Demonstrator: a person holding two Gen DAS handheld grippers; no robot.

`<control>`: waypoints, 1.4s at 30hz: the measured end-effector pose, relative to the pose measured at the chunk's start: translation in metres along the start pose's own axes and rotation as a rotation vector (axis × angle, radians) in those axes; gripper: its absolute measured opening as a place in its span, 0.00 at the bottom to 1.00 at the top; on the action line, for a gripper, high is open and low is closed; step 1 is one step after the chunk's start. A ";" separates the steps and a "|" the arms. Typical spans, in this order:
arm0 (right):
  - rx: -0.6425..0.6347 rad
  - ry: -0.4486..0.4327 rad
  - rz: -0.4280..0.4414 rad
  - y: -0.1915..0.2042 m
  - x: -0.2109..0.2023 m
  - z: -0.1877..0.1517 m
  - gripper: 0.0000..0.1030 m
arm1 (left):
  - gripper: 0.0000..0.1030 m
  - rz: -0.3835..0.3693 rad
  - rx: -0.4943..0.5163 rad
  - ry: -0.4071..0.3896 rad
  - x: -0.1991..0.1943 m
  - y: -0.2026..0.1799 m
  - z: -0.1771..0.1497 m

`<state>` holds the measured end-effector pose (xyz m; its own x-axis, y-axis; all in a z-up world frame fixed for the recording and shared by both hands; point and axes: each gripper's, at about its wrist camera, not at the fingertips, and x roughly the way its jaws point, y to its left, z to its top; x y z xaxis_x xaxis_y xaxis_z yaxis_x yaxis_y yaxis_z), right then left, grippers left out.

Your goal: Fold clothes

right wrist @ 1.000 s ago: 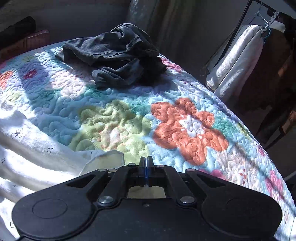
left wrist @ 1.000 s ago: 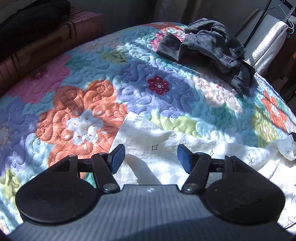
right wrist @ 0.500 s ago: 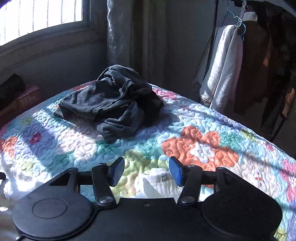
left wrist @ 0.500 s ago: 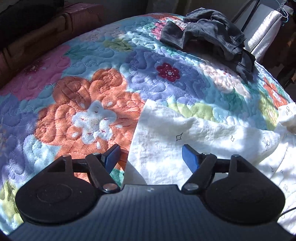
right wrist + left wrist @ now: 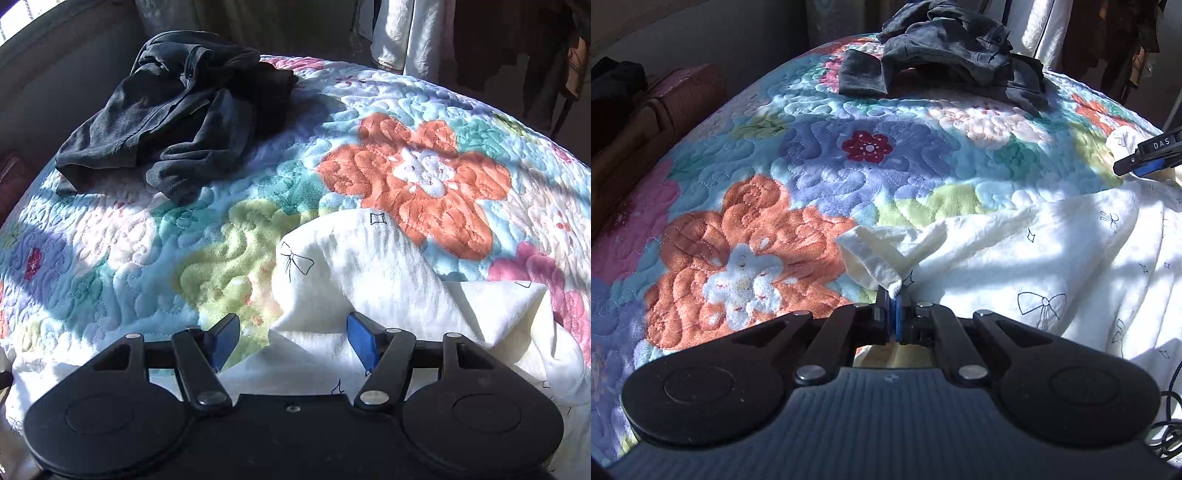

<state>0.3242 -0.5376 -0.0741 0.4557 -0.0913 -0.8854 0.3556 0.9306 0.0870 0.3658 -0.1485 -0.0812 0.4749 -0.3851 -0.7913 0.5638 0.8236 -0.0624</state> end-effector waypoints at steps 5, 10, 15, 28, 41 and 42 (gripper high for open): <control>-0.194 -0.107 -0.032 0.019 0.003 -0.010 0.03 | 0.02 0.111 0.005 -0.058 -0.011 -0.002 -0.002; -0.167 -0.302 0.100 0.014 -0.024 -0.007 0.03 | 0.02 0.260 0.037 -0.165 -0.034 -0.005 0.005; -0.180 -0.380 0.098 0.024 -0.030 0.000 0.03 | 0.03 0.397 0.051 -0.245 -0.044 -0.013 0.018; 0.229 -0.259 0.304 -0.037 -0.108 -0.120 0.55 | 0.51 0.185 -0.086 -0.180 -0.082 -0.036 -0.009; 0.566 -0.081 0.359 -0.155 -0.235 -0.302 0.60 | 0.61 -0.044 -0.040 -0.116 -0.173 -0.116 -0.056; 0.540 -0.069 0.306 -0.152 -0.242 -0.309 0.60 | 0.61 -0.027 -0.047 -0.124 -0.181 -0.113 -0.059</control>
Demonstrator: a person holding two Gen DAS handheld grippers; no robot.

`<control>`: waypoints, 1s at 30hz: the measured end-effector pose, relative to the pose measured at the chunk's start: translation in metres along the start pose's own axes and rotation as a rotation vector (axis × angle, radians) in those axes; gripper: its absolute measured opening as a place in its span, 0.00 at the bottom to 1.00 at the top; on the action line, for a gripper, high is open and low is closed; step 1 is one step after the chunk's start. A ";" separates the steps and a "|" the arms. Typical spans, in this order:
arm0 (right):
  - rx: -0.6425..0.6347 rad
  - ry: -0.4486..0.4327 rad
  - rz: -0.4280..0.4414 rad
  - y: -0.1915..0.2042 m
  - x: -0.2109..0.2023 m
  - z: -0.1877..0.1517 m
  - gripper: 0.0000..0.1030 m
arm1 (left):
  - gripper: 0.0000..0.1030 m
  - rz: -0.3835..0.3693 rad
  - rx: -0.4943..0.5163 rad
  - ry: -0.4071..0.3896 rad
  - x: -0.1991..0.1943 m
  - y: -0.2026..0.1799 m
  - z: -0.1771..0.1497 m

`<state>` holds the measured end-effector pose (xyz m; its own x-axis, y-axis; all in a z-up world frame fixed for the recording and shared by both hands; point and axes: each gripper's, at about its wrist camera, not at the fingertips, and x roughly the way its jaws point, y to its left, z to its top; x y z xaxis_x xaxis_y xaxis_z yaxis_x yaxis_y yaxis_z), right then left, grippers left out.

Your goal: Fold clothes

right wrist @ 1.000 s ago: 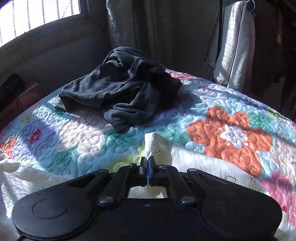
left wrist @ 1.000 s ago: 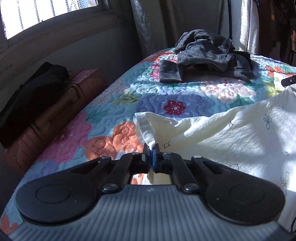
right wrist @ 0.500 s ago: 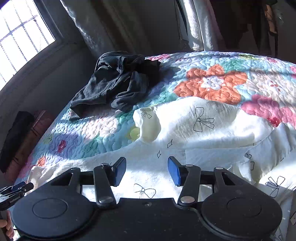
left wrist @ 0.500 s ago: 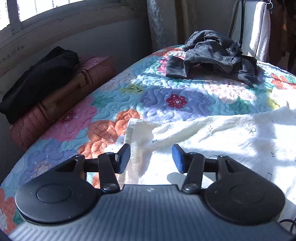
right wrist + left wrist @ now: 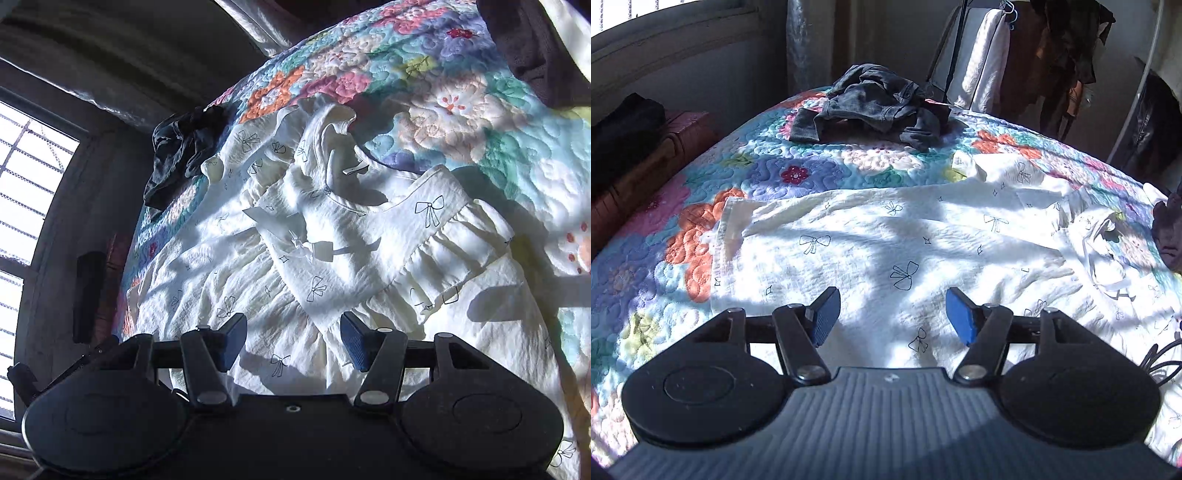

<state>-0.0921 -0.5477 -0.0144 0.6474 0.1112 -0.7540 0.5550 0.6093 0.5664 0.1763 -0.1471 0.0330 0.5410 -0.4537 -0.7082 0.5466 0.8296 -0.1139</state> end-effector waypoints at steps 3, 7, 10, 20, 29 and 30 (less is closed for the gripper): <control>-0.011 0.021 -0.012 -0.003 -0.024 -0.019 0.60 | 0.61 0.034 -0.045 -0.029 -0.038 0.015 -0.011; -0.047 -0.025 -0.081 -0.003 -0.071 -0.044 0.60 | 0.61 0.065 -0.126 -0.046 -0.094 0.038 -0.035; -0.066 -0.069 -0.137 -0.006 -0.109 -0.064 0.60 | 0.71 0.149 -0.085 -0.099 -0.140 0.042 -0.059; -0.252 -0.229 -0.172 -0.028 -0.148 -0.186 0.62 | 0.75 0.093 -0.249 0.195 -0.148 -0.005 -0.199; -0.396 -0.390 -0.305 -0.083 -0.100 -0.198 0.62 | 0.75 0.084 -0.714 0.296 -0.111 -0.008 -0.280; -0.386 -0.397 -0.296 -0.091 -0.096 -0.196 0.62 | 0.75 0.098 -0.748 0.280 -0.109 -0.007 -0.282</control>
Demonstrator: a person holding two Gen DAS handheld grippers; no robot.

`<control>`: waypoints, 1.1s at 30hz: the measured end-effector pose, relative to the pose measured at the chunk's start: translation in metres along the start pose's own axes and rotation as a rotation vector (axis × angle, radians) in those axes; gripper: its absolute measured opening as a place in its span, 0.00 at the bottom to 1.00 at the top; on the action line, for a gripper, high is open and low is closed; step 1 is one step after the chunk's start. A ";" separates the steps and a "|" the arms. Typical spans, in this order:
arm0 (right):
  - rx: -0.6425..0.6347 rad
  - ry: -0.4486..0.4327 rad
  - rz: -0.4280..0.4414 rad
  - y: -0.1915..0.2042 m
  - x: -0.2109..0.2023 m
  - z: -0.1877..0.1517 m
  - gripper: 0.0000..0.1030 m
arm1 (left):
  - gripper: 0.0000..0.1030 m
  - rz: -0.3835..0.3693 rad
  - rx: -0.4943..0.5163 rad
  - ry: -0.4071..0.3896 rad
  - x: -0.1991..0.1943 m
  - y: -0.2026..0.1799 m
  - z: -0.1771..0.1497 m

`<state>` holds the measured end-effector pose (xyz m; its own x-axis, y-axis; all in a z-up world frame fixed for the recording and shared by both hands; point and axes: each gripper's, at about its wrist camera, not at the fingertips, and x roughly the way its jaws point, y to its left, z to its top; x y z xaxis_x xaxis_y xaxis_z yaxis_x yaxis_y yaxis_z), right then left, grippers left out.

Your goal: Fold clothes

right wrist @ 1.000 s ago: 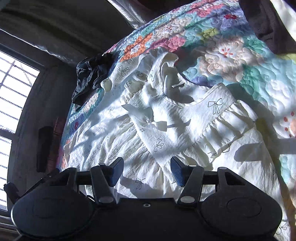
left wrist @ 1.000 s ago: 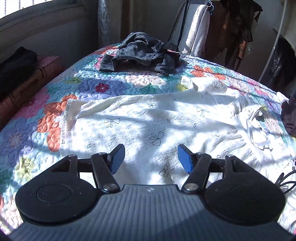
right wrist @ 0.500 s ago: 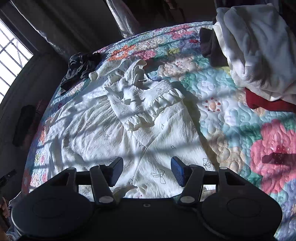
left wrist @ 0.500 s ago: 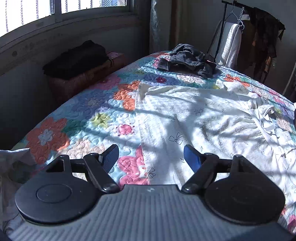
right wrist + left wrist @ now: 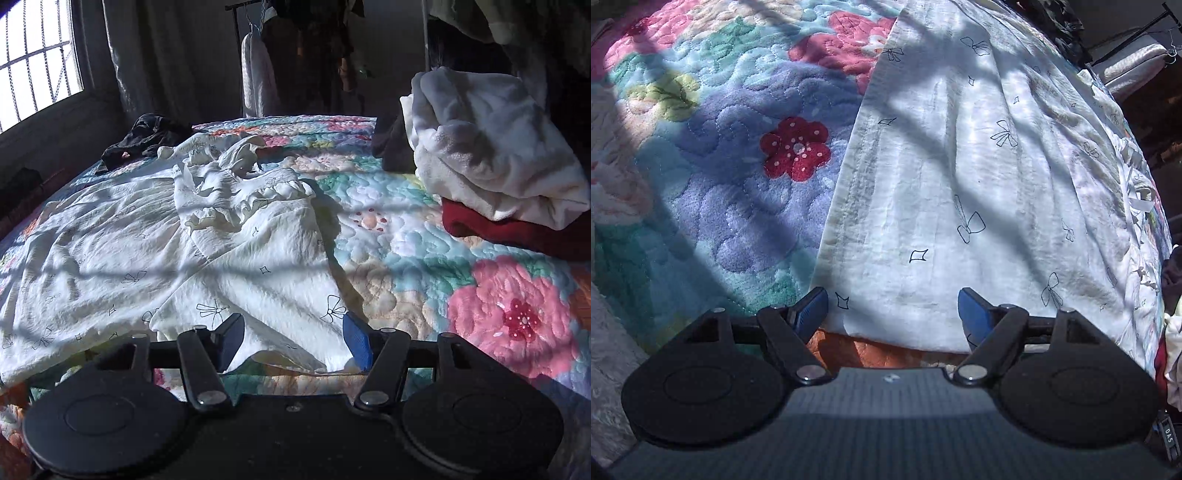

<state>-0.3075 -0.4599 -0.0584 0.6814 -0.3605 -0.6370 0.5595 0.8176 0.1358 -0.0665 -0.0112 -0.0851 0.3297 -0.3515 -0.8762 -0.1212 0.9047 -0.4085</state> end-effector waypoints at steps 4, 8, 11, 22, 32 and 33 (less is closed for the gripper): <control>0.088 0.017 0.020 -0.019 0.027 -0.013 0.63 | 0.92 0.014 -0.011 -0.063 0.005 -0.005 -0.003; 0.158 0.005 -0.039 -0.033 0.041 -0.025 0.63 | 0.86 0.050 0.082 -0.110 0.005 -0.015 -0.012; 0.265 -0.019 -0.002 -0.048 0.044 -0.031 0.67 | 0.36 0.152 0.173 -0.165 0.000 -0.018 -0.020; 0.389 -0.016 0.222 -0.043 0.058 -0.028 0.20 | 0.00 0.126 0.126 -0.283 -0.003 -0.010 -0.020; 0.212 -0.121 0.095 -0.043 0.017 -0.020 0.03 | 0.00 0.292 0.099 -0.409 -0.048 0.015 -0.023; 0.199 -0.101 0.064 -0.043 0.019 -0.023 0.02 | 0.00 0.282 0.121 -0.393 -0.046 0.012 -0.026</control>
<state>-0.3296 -0.4917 -0.0944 0.7564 -0.3624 -0.5446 0.5891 0.7393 0.3263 -0.1070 0.0094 -0.0564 0.6308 0.0070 -0.7759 -0.1549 0.9810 -0.1171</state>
